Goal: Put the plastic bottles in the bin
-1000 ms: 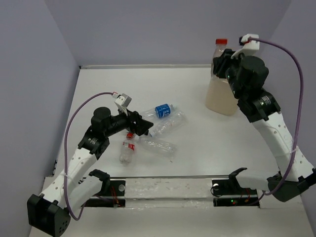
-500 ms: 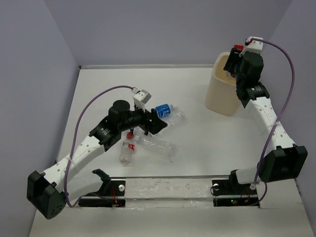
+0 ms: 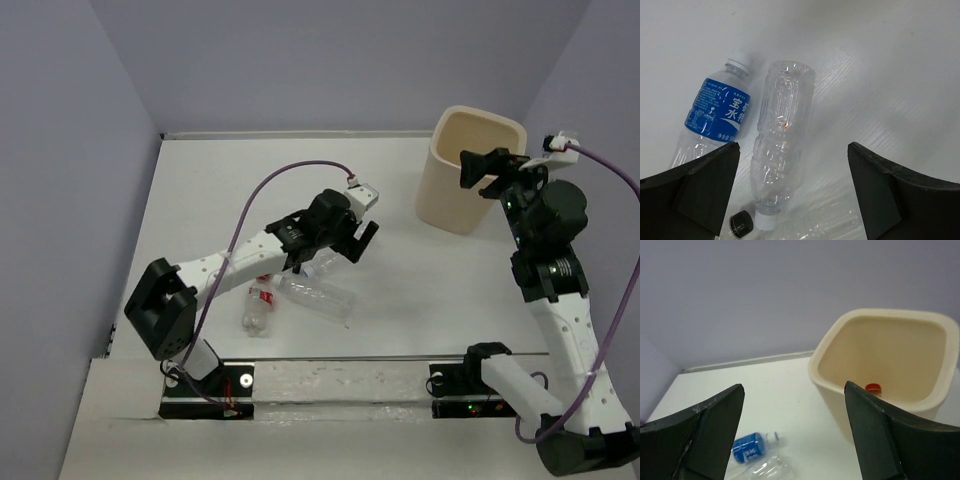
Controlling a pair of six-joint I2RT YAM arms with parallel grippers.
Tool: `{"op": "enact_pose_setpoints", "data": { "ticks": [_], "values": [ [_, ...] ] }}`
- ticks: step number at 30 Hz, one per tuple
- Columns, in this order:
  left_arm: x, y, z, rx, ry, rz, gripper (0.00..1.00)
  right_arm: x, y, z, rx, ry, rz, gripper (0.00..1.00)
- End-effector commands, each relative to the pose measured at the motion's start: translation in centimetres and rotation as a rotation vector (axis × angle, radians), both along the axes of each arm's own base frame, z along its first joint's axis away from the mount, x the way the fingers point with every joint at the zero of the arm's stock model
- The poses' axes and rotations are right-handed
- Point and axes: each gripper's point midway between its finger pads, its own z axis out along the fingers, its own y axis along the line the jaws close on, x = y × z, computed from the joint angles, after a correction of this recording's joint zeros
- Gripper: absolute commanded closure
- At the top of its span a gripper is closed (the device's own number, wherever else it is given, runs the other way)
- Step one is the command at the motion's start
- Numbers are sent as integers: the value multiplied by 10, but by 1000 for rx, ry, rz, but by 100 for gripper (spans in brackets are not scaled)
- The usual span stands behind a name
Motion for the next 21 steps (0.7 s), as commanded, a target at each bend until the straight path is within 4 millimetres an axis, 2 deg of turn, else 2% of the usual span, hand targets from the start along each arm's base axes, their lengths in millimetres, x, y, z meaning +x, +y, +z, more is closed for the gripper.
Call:
{"op": "enact_pose_setpoints", "data": {
  "ticks": [1,5,7,10,14,21],
  "values": [
    [27,-24,14,56,-99,-63,1,-27,32,-54,111,99,182,14],
    [41,-36,-6,106,-87,-74,1,-50,40,-96,121,175,240,14],
    [45,-38,-18,131,-62,-83,1,-58,45,-102,132,179,269,14],
    [52,-46,-44,170,-10,-103,1,-67,46,-107,141,177,279,14],
    [54,-49,-68,206,21,-108,3,-73,47,-113,152,183,288,14],
    [58,-51,-86,238,39,-105,14,-79,50,-110,154,178,314,14]
  ]
}}
